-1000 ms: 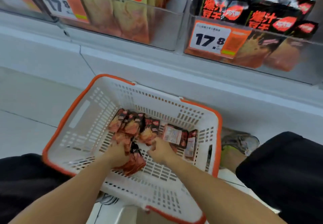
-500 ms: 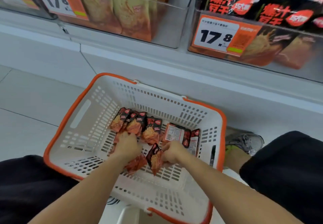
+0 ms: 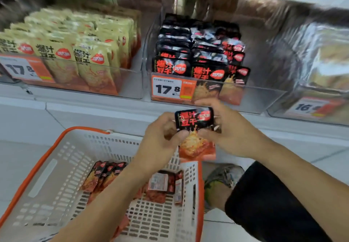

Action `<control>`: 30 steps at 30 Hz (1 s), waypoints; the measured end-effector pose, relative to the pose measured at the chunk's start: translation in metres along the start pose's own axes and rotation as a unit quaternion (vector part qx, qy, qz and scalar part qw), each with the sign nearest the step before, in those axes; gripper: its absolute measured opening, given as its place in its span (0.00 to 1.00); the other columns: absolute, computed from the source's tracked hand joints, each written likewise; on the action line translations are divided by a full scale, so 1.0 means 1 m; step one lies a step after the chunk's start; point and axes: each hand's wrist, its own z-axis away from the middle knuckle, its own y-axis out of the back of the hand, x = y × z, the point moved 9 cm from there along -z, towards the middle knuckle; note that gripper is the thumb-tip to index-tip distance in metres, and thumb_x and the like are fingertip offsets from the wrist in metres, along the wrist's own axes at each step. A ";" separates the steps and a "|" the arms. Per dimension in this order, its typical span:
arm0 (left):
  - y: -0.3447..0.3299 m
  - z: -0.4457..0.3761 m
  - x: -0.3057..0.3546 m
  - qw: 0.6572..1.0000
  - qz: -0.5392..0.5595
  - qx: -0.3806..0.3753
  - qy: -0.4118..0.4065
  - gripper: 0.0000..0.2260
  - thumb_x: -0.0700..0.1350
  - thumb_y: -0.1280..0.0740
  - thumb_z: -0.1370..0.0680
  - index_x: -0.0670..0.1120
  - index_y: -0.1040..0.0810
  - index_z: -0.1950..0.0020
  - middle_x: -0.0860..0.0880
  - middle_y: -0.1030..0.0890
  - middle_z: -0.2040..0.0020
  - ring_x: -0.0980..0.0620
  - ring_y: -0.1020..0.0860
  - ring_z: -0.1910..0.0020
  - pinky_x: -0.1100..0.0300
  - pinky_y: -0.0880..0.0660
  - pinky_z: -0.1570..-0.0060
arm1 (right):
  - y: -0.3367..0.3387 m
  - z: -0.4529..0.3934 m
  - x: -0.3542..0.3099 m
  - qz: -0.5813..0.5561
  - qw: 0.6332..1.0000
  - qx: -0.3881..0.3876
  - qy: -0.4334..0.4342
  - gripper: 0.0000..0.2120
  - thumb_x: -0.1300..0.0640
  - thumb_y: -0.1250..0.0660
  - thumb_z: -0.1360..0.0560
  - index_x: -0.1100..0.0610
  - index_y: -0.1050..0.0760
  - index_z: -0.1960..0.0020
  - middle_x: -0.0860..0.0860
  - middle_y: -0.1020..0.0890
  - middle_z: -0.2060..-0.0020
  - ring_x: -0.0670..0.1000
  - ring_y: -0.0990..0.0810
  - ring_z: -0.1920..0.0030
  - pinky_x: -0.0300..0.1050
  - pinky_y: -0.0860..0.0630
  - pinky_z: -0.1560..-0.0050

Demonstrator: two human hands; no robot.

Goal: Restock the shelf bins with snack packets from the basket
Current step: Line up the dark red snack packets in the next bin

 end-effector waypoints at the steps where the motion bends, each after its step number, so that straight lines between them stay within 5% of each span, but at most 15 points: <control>1: 0.000 -0.001 0.023 0.999 0.010 0.025 -0.045 0.11 0.46 0.30 0.22 0.53 0.26 0.40 0.54 0.16 0.56 0.57 0.19 0.55 0.59 0.24 0.54 | 0.021 0.008 -0.013 -0.010 0.998 0.047 0.039 0.24 0.57 0.27 0.24 0.39 0.33 0.35 0.38 0.21 0.43 0.42 0.20 0.46 0.43 0.23 0.46; 4: -0.001 -0.006 0.066 0.982 -0.050 0.075 -0.164 0.19 0.48 0.32 0.20 0.53 0.31 0.30 0.60 0.25 0.35 0.59 0.27 0.34 0.65 0.31 0.36 | 0.089 0.033 -0.040 -0.010 0.966 0.229 0.122 0.25 0.63 0.28 0.24 0.37 0.32 0.41 0.33 0.22 0.49 0.40 0.20 0.51 0.36 0.23 0.51; 8: -0.008 -0.028 0.078 0.909 -0.316 0.098 -0.252 0.28 0.47 0.35 0.22 0.46 0.37 0.22 0.46 0.40 0.21 0.47 0.45 0.20 0.48 0.45 0.24 | 0.161 0.047 -0.029 0.040 0.901 0.411 0.130 0.22 0.65 0.31 0.24 0.43 0.31 0.40 0.44 0.22 0.50 0.46 0.21 0.53 0.36 0.26 0.51; 11: -0.016 -0.039 0.060 0.882 -0.411 0.056 -0.224 0.34 0.46 0.33 0.23 0.46 0.42 0.20 0.44 0.49 0.18 0.46 0.55 0.19 0.41 0.50 0.23 | 0.178 0.019 0.005 0.122 0.914 0.388 0.007 0.19 0.64 0.30 0.25 0.55 0.29 0.36 0.47 0.22 0.49 0.51 0.22 0.50 0.34 0.33 0.52; 14: -0.015 -0.036 0.056 0.877 -0.419 0.043 -0.230 0.36 0.46 0.32 0.22 0.47 0.45 0.19 0.46 0.52 0.18 0.48 0.57 0.19 0.39 0.50 0.23 | 0.170 -0.017 0.048 0.155 0.939 0.282 -0.119 0.22 0.62 0.27 0.26 0.56 0.27 0.34 0.54 0.18 0.45 0.55 0.21 0.44 0.37 0.33 0.48; 17: -0.012 -0.035 0.055 0.877 -0.415 0.030 -0.241 0.34 0.45 0.32 0.21 0.48 0.45 0.19 0.49 0.53 0.18 0.50 0.58 0.19 0.42 0.52 0.22 | 0.159 -0.044 0.067 0.161 0.955 0.195 -0.156 0.25 0.60 0.22 0.30 0.56 0.24 0.35 0.57 0.18 0.41 0.57 0.20 0.41 0.40 0.29 0.44; 20: -0.006 -0.023 0.062 0.918 -0.289 0.029 -0.271 0.23 0.42 0.35 0.20 0.47 0.32 0.25 0.52 0.41 0.20 0.54 0.49 0.20 0.59 0.53 0.23 | 0.156 -0.057 0.075 0.165 0.953 0.180 -0.181 0.30 0.57 0.21 0.31 0.57 0.26 0.32 0.58 0.20 0.38 0.57 0.21 0.39 0.40 0.31 0.45; 22: -0.002 -0.012 0.055 0.928 -0.248 0.040 -0.275 0.16 0.43 0.37 0.21 0.47 0.24 0.33 0.54 0.31 0.27 0.59 0.39 0.25 0.64 0.42 0.27 | 0.160 -0.054 0.066 0.195 0.940 0.236 -0.149 0.29 0.56 0.23 0.29 0.58 0.28 0.31 0.61 0.22 0.39 0.59 0.22 0.39 0.45 0.29 0.41; 26: 0.013 -0.015 -0.030 0.964 -0.247 -0.004 -0.098 0.10 0.47 0.38 0.20 0.49 0.21 0.41 0.58 0.23 0.45 0.59 0.24 0.45 0.61 0.26 0.45 | 0.143 -0.006 0.002 0.180 0.891 0.408 0.084 0.11 0.65 0.34 0.25 0.61 0.24 0.42 0.57 0.22 0.47 0.52 0.22 0.49 0.39 0.28 0.48; 30: 0.053 0.012 -0.169 0.919 -0.360 -0.051 0.150 0.06 0.44 0.37 0.19 0.44 0.22 0.48 0.48 0.21 0.53 0.47 0.21 0.54 0.55 0.23 0.55 | 0.032 0.009 -0.032 0.062 0.944 0.273 0.176 0.07 0.69 0.34 0.25 0.61 0.24 0.49 0.52 0.23 0.54 0.48 0.25 0.59 0.36 0.28 0.58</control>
